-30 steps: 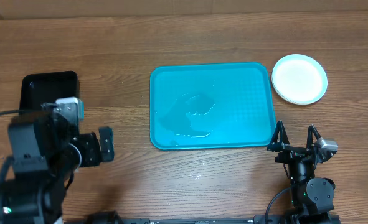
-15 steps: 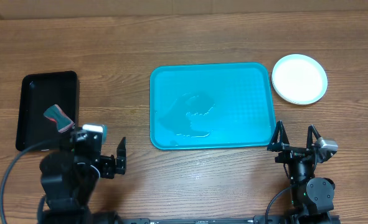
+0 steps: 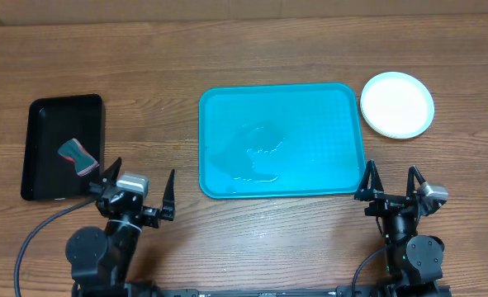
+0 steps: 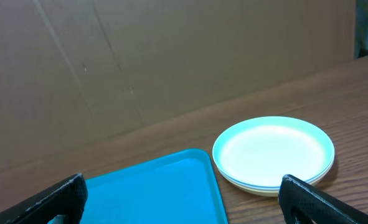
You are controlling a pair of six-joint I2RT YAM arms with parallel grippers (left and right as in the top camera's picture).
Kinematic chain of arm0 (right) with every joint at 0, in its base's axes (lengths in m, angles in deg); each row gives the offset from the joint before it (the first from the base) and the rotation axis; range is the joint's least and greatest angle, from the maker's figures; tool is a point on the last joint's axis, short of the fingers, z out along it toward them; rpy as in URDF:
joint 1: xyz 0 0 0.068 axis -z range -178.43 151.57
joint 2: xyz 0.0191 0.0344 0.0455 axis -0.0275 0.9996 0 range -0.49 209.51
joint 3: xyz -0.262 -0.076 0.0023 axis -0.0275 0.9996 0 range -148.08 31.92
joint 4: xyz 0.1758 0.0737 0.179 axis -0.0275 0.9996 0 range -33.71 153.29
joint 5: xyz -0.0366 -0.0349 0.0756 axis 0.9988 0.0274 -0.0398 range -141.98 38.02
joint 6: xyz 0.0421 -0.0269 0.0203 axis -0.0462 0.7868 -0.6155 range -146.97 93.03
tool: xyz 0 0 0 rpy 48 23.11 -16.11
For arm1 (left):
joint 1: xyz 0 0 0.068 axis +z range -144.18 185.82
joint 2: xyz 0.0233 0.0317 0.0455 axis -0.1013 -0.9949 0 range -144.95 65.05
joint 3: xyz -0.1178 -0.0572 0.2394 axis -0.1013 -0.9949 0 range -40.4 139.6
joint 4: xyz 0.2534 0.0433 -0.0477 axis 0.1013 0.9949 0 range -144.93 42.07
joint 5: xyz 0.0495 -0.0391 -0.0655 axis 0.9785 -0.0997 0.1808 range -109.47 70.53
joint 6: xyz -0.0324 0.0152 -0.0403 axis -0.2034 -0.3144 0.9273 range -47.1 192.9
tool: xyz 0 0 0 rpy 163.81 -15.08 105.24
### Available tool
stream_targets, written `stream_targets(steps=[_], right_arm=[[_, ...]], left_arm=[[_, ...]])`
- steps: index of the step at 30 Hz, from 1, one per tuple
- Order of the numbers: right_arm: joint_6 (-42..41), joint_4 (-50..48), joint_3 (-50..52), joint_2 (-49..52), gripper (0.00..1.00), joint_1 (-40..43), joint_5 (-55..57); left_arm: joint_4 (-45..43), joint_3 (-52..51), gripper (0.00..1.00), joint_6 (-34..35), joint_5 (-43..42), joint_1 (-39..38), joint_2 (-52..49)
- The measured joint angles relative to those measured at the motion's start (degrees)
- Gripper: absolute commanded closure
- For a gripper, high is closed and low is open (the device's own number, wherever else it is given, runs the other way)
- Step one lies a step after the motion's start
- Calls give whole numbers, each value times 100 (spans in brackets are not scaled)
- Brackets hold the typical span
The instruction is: Clean dirty plates on tray and stack at the side
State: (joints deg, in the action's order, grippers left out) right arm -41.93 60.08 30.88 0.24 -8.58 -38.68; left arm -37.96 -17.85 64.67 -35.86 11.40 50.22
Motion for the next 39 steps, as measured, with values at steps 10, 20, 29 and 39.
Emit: stream_targets(steps=[10,20,29,39], right_arm=[[0,-2,0,0,0,-2,2],[-2,-2,0,0,0,0,0],[-2,0,0,0,0,0,2],[0,0,0,0,0,0,2]], left_arm=[[-887,-931,0,608,374,0,691],[-1362,-1716,0,1886,1436,0,1126],[-1255,-2203,0,2155,1770,17,1373],[-1248,-2203,0,1421,1788,55,1384]])
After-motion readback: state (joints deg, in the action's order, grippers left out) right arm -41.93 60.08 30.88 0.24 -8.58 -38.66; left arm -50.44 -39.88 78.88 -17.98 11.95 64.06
